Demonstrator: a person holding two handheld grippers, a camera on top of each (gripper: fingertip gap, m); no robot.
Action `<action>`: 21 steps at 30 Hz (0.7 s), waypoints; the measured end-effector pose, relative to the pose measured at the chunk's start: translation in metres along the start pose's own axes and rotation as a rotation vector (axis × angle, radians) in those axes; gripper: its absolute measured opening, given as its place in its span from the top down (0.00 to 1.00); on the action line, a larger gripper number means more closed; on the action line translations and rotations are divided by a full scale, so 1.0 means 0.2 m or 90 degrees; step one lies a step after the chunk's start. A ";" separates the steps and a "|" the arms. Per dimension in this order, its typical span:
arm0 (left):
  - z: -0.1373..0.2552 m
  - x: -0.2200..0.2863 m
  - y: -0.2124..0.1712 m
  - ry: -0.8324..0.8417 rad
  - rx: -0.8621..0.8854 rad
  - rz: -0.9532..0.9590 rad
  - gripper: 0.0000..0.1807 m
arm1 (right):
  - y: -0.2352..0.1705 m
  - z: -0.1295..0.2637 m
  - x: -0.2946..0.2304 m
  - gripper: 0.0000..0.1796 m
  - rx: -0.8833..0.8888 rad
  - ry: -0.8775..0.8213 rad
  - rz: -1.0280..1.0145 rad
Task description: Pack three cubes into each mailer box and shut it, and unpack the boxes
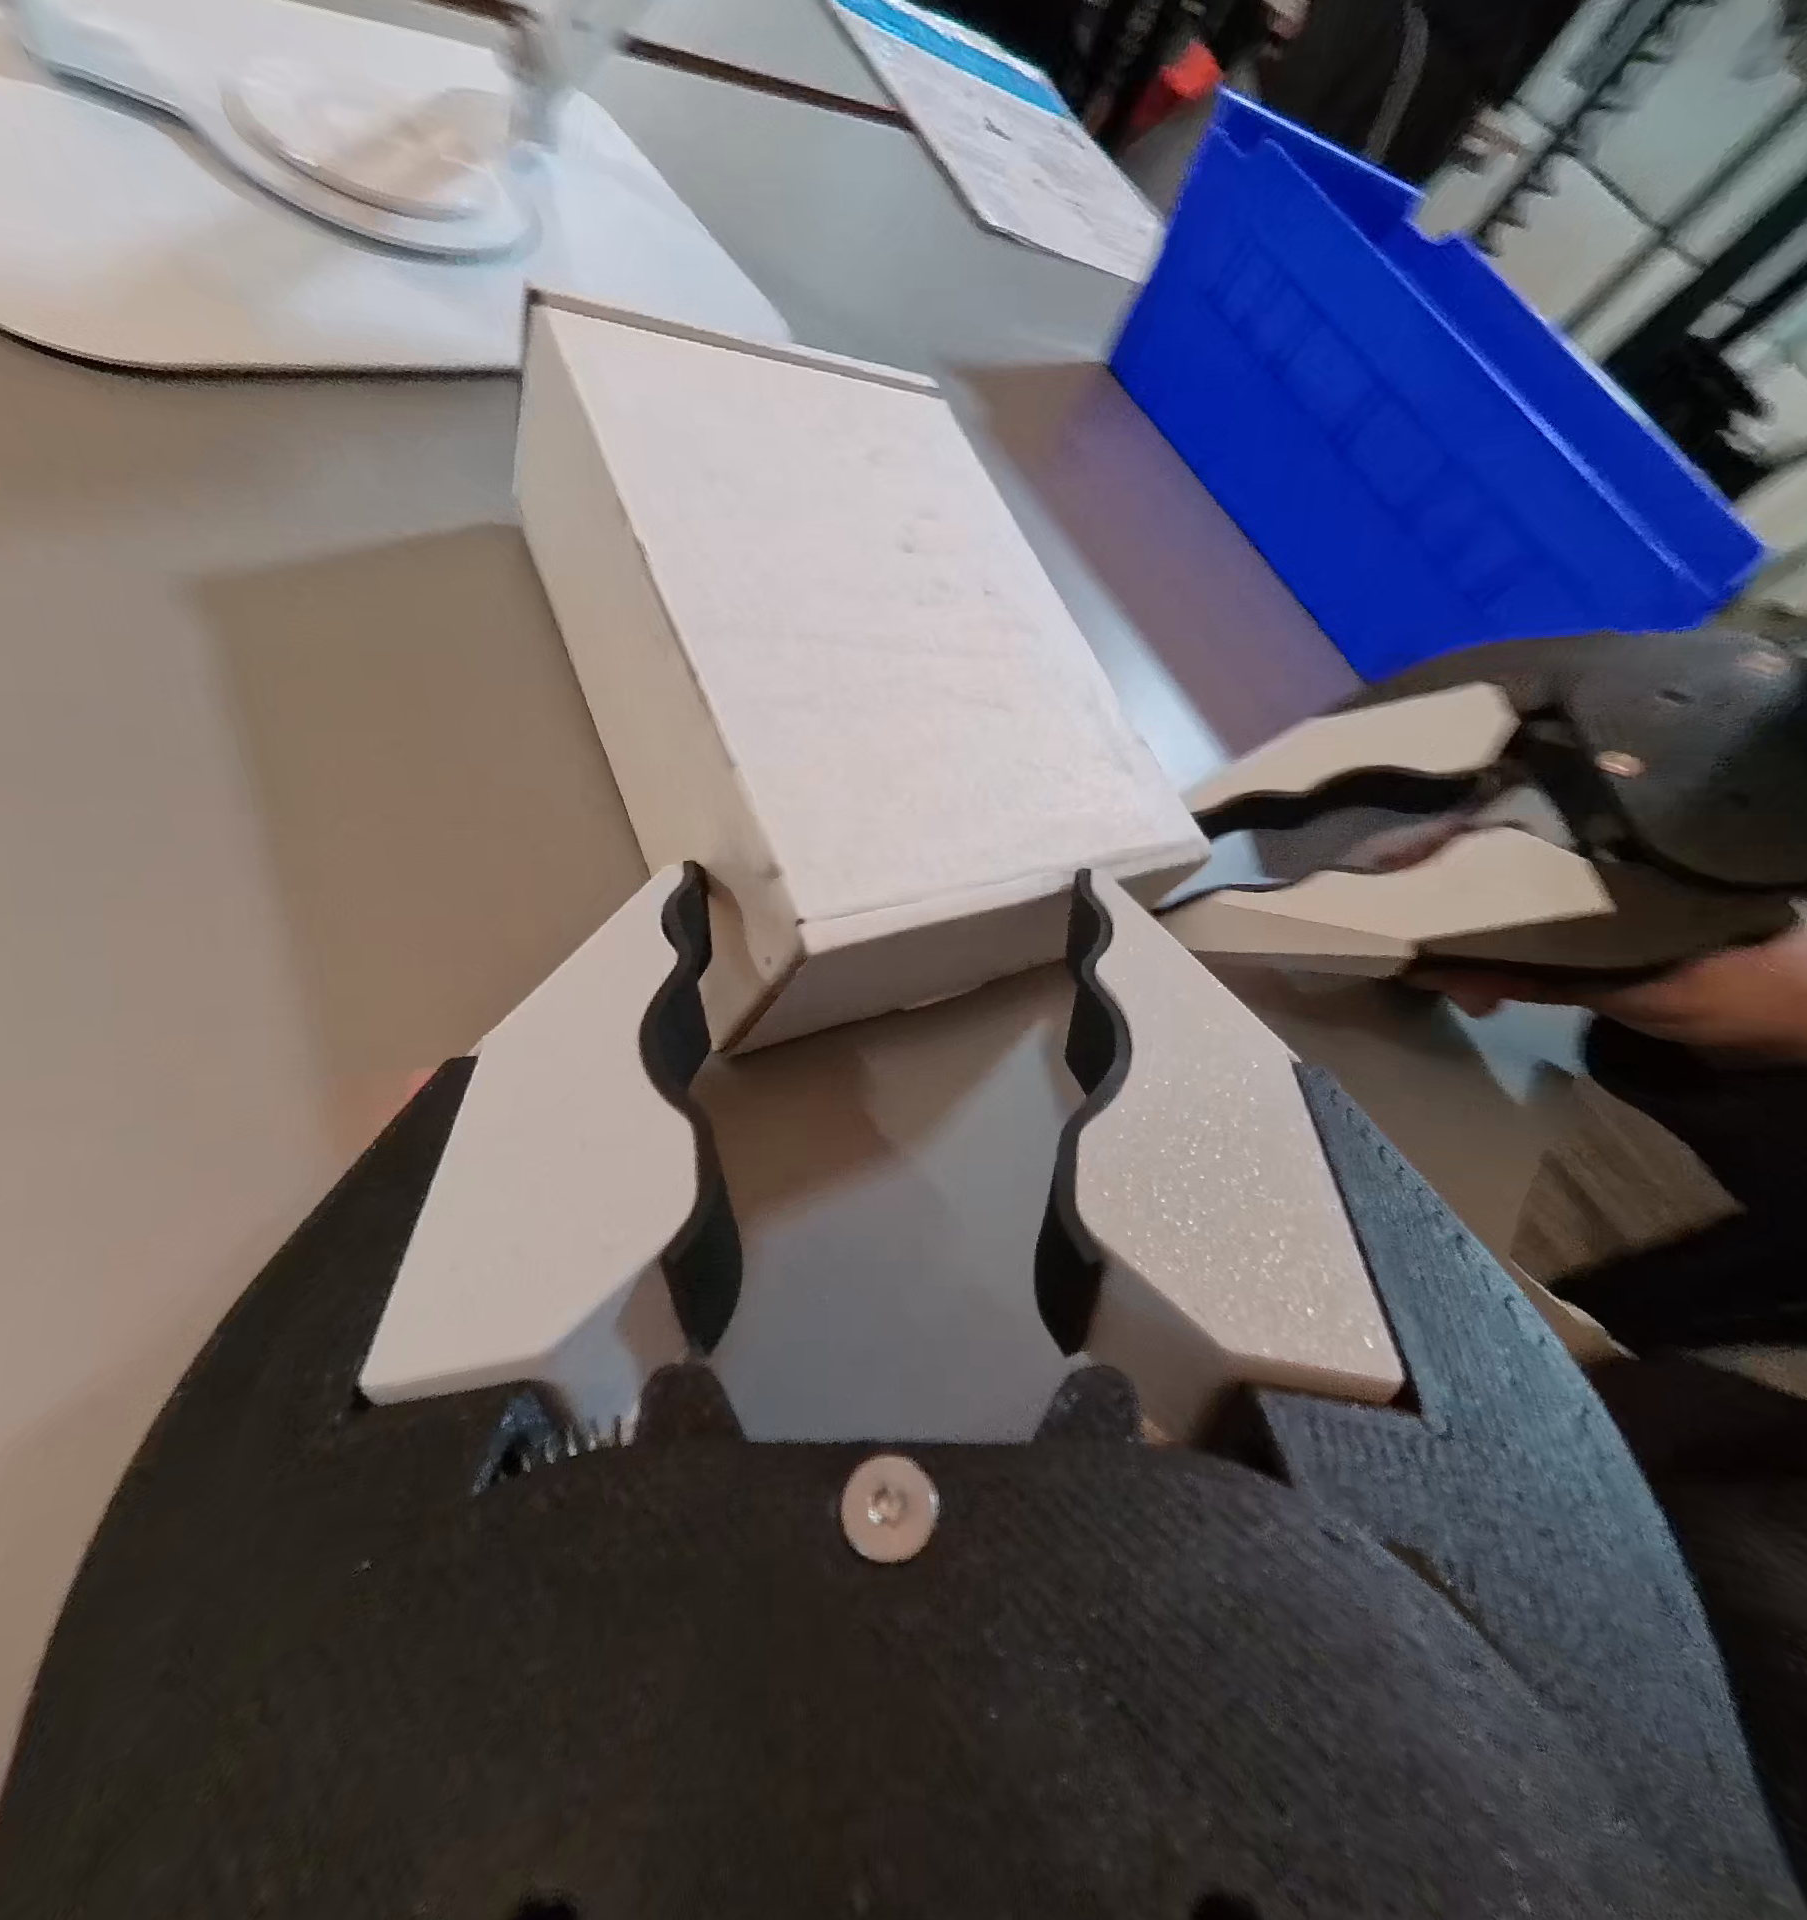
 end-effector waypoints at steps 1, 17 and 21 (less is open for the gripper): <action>-0.02 0.02 -0.01 -0.016 -0.005 0.012 0.62 | 0.00 -0.01 -0.02 0.88 -0.009 0.023 -0.009; 0.00 0.02 -0.01 -0.019 -0.003 0.005 0.65 | 0.04 0.05 -0.02 0.82 0.075 0.124 -0.160; -0.01 0.02 -0.01 0.000 -0.003 -0.005 0.65 | 0.05 0.03 -0.02 0.82 0.076 0.113 -0.171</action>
Point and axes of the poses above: each gripper's, where its closed fingertips meet, z back along the fingers, y out of its top, x = y × z across the jaws, the point moved 5 cm from there along z, back along the fingers, and after that the axes turned 5 degrees about z, right-handed, at the moved point
